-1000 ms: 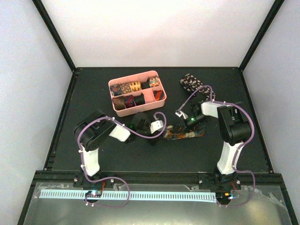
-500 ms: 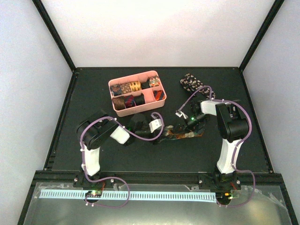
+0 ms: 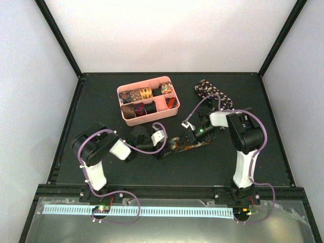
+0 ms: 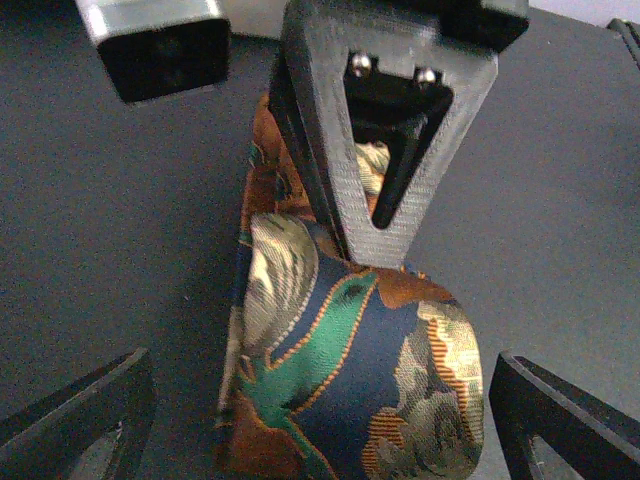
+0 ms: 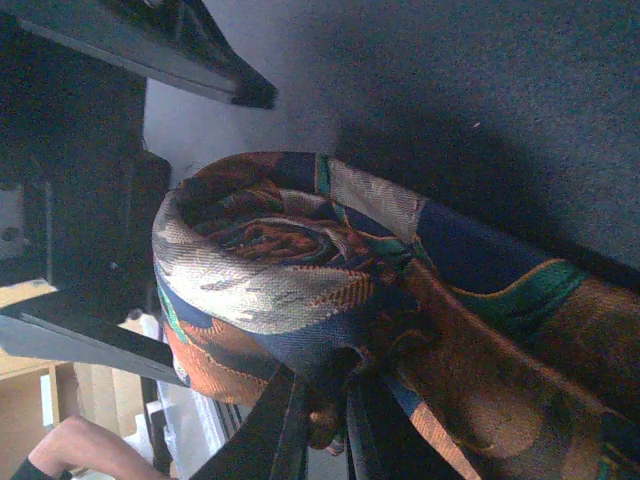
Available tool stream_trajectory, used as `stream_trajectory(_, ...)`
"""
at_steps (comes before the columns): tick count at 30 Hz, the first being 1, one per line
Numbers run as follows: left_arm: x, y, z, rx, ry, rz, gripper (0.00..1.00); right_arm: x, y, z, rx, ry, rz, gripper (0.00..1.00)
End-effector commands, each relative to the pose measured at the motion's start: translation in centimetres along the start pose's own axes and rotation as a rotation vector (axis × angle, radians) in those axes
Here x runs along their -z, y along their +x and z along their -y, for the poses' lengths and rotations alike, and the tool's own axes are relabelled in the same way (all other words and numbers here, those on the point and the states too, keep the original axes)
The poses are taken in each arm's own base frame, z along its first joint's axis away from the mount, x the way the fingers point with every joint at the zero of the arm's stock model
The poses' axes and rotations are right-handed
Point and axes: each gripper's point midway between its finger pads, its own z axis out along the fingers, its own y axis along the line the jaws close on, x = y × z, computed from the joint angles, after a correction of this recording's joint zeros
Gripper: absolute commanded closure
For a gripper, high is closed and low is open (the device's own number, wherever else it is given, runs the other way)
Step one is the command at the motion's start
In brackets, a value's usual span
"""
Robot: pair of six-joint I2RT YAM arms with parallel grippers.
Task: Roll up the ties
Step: Roll the tie at the center of the board.
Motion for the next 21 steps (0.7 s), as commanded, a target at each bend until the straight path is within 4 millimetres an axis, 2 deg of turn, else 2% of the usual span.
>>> stream_trajectory(1,-1.4,-0.9,1.0,-0.032,0.050,0.037,0.06,-1.2,4.0,5.0,-0.134,0.188,-0.134,0.98)
stream_trajectory(6,-3.0,-0.2,1.0,-0.052,0.063,0.017,0.15,-0.8,4.3,5.2,-0.152,0.187,-0.136,0.98)
stream_trajectory(11,-4.1,0.9,0.7,-0.060,0.057,-0.045,0.41,-0.4,4.0,5.2,-0.160,0.163,-0.115,0.96)
stream_trajectory(12,-4.1,1.4,0.6,-0.052,0.051,-0.070,0.48,-0.1,3.7,5.0,-0.156,0.156,-0.104,0.92)
stream_trajectory(15,-4.1,2.5,0.3,-0.041,0.033,-0.150,0.61,1.0,2.3,4.1,-0.120,0.143,-0.060,0.78)
stream_trajectory(19,-3.7,4.2,0.6,-0.046,0.027,-0.261,0.64,2.7,0.7,1.4,-0.038,0.112,-0.020,0.51)
stream_trajectory(21,-3.6,4.9,0.6,-0.060,0.019,-0.311,0.64,3.5,0.3,0.1,-0.007,0.110,-0.007,0.45)
